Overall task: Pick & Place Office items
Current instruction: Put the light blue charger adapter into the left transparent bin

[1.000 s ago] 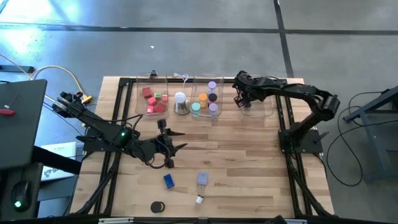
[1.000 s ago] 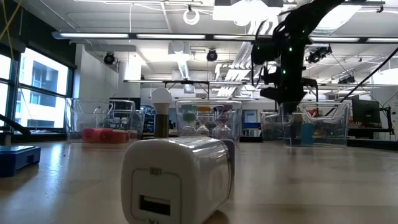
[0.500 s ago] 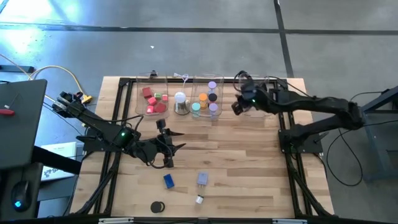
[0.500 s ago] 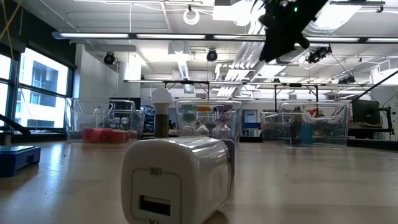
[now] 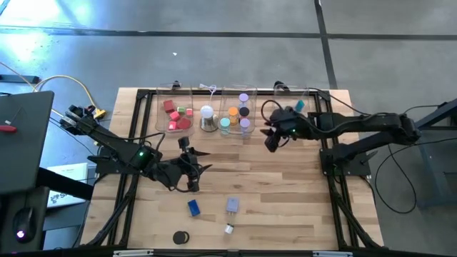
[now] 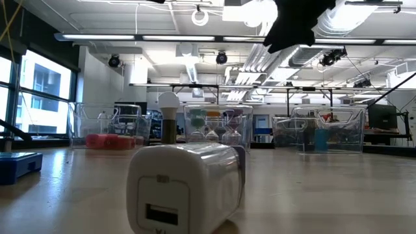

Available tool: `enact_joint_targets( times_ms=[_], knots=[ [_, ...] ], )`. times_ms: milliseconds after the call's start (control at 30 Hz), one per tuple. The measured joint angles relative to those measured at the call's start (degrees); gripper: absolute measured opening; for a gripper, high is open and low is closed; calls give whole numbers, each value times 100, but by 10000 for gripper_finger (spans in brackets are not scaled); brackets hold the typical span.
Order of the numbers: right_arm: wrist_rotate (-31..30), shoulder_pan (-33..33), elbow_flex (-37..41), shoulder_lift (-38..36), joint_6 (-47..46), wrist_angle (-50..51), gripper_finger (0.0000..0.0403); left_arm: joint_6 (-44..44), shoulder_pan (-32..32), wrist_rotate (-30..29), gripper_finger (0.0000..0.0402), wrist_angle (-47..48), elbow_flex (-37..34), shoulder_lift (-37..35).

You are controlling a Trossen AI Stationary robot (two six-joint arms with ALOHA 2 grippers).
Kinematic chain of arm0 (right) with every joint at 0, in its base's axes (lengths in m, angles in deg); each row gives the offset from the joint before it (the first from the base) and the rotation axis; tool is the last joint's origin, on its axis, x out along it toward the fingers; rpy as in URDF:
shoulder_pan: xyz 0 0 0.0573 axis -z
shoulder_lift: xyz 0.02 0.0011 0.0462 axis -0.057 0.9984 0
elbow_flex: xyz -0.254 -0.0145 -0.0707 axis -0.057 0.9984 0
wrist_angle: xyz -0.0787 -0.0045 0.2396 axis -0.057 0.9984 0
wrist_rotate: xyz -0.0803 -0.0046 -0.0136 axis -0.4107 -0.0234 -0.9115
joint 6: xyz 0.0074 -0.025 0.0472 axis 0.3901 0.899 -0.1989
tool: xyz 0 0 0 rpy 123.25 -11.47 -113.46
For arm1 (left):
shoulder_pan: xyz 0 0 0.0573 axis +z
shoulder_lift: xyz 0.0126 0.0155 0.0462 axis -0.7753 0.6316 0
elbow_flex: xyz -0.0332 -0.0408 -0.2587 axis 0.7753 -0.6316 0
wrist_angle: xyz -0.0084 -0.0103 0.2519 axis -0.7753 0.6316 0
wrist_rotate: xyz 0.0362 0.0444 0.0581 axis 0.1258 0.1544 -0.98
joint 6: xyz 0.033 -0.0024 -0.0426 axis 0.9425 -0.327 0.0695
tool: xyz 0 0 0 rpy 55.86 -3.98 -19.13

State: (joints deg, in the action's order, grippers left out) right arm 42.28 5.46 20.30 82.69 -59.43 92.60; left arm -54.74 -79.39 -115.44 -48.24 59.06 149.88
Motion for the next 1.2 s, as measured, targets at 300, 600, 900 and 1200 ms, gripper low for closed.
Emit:
enact_joint_targets(
  times_ms=[300,600,900,1200],
  knots=[
    [1243,-102,-2,352,-121,-295,164,-411,0,267,174,385,-4,-2],
    [1290,-98,-1,1019,612,-835,225,-463,0,274,174,498,-4,-2],
    [1496,-285,0,1428,1219,-1486,330,-680,0,391,174,766,-4,-2],
    [2139,-1382,0,1444,2649,-2353,358,-690,0,401,174,773,-4,-2]
  ],
)
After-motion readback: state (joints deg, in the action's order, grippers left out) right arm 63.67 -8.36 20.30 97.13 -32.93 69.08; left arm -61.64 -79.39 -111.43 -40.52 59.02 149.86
